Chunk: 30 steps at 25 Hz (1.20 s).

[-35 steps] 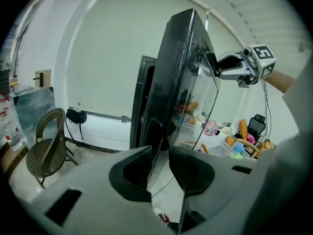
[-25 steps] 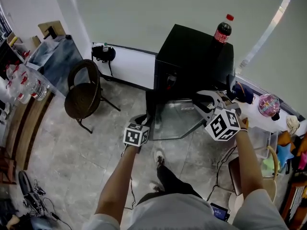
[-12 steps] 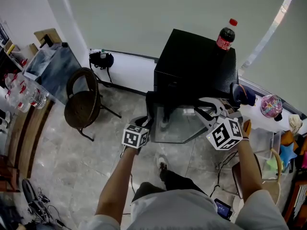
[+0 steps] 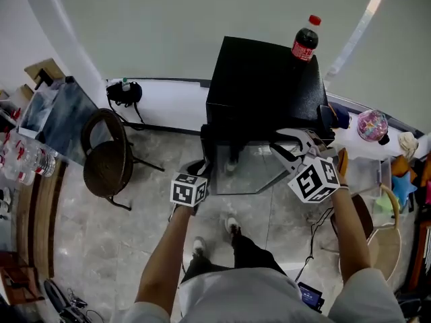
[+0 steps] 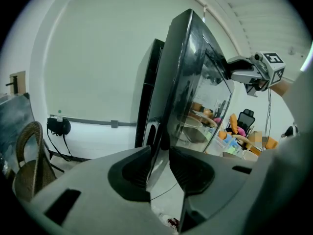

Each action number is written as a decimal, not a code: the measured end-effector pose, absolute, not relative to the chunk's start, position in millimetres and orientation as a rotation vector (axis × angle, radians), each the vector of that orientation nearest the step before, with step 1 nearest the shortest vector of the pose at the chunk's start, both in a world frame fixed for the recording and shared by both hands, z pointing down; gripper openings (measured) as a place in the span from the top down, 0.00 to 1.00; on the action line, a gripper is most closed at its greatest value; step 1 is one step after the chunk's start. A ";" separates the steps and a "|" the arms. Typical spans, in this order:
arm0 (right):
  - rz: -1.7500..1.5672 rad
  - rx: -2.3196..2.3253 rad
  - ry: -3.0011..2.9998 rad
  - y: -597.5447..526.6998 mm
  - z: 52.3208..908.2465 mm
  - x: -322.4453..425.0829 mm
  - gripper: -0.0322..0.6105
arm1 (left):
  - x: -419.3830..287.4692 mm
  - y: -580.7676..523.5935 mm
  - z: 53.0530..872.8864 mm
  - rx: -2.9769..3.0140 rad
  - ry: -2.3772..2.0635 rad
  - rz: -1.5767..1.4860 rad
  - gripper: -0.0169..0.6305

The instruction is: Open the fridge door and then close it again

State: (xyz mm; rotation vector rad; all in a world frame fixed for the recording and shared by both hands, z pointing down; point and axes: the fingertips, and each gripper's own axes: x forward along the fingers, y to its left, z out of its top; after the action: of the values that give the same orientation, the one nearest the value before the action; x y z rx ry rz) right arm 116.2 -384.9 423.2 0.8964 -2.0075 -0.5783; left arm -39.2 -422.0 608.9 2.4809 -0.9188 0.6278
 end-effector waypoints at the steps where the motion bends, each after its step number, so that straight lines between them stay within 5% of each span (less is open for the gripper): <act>1: -0.568 0.913 -2.002 -385.2 423.2 116.1 0.75 | -39.0 -422.7 609.3 2.486 -0.900 0.639 0.82; 30: -0.467 1.138 -1.926 -417.2 423.5 129.0 0.74 | -17.6 -479.1 612.1 2.540 -0.748 0.700 0.82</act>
State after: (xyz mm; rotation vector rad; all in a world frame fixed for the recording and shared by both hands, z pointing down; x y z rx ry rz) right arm 129.0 -417.2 423.5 1.1384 -1.9262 -0.4673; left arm -17.6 -479.1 612.1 2.5399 -0.7478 0.6996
